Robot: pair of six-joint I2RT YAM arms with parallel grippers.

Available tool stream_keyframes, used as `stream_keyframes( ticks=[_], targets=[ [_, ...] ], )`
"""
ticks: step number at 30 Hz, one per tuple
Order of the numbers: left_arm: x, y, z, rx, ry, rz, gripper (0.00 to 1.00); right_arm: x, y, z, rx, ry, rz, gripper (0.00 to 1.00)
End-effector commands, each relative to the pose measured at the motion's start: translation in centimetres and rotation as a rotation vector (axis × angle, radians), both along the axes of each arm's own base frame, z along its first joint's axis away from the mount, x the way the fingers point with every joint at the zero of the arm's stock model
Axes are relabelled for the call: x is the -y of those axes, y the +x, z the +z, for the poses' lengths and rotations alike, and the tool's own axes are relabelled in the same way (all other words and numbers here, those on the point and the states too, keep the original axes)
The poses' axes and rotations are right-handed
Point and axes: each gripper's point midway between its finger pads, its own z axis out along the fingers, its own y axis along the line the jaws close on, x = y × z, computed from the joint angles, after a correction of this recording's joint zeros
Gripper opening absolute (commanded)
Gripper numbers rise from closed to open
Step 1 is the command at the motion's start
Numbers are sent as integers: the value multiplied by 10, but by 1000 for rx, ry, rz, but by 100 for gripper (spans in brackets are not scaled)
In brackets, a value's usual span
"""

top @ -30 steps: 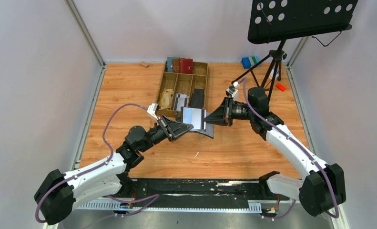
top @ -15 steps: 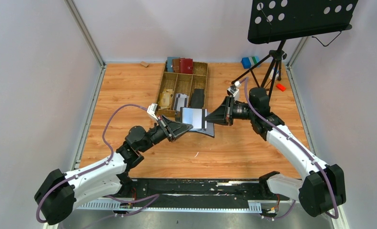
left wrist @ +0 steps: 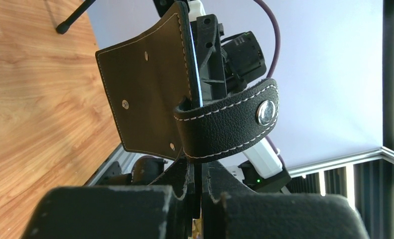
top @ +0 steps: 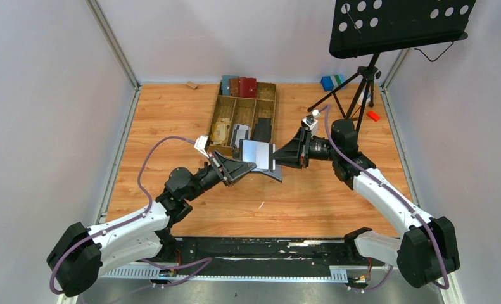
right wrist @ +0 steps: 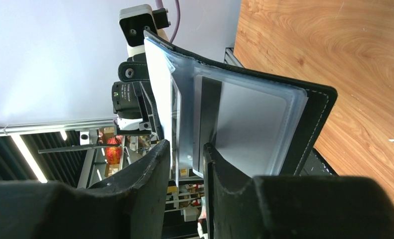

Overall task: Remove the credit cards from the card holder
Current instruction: Remove the credit card from the card holder.

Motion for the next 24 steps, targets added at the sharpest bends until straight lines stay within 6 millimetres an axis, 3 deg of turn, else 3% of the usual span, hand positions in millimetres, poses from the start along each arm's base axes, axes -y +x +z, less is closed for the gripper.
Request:
stream_keyframes(
  ticks=[1,11,14,17,24],
  targets=[
    [-3,-3,38,94,-106,-4,0,0,-2,23,84,52,9,32],
    [3,-2,41,101,-132,-35,0,-1,-1,31,92,89,8,35],
    [4,-2,42,100,-141,-36,0,-1,-1,32,84,97,9,23],
    [3,-1,41,97,-137,-26,0,-1,-2,29,73,93,8,3],
    [-27,10,20,51,-26,123,0,10,2,5,27,9,-37,0]
  ],
)
